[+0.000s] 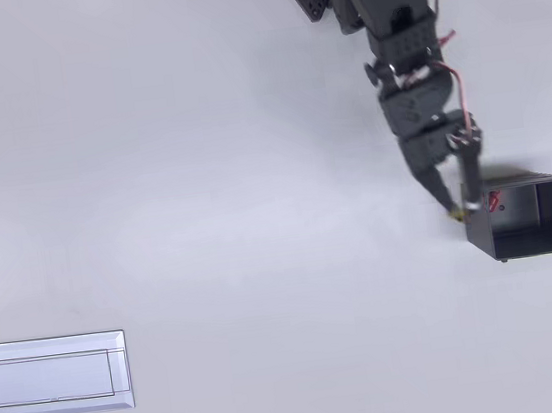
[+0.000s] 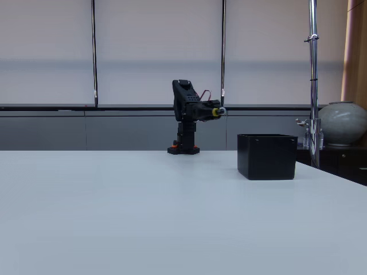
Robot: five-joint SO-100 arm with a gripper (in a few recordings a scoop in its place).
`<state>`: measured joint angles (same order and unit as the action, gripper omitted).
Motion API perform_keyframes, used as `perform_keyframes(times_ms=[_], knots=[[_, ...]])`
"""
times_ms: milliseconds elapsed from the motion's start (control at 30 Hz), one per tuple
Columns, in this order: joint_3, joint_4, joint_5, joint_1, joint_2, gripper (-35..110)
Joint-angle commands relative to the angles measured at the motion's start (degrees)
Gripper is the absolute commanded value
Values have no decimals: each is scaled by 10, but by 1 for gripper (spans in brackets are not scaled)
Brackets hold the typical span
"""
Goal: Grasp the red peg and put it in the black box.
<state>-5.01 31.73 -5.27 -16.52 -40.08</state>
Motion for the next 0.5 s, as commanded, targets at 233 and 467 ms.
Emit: perform_keyframes(times_ms=[233, 467], knots=[[41, -547, 34, 120, 343, 0], [41, -861, 45, 127, 488, 0]])
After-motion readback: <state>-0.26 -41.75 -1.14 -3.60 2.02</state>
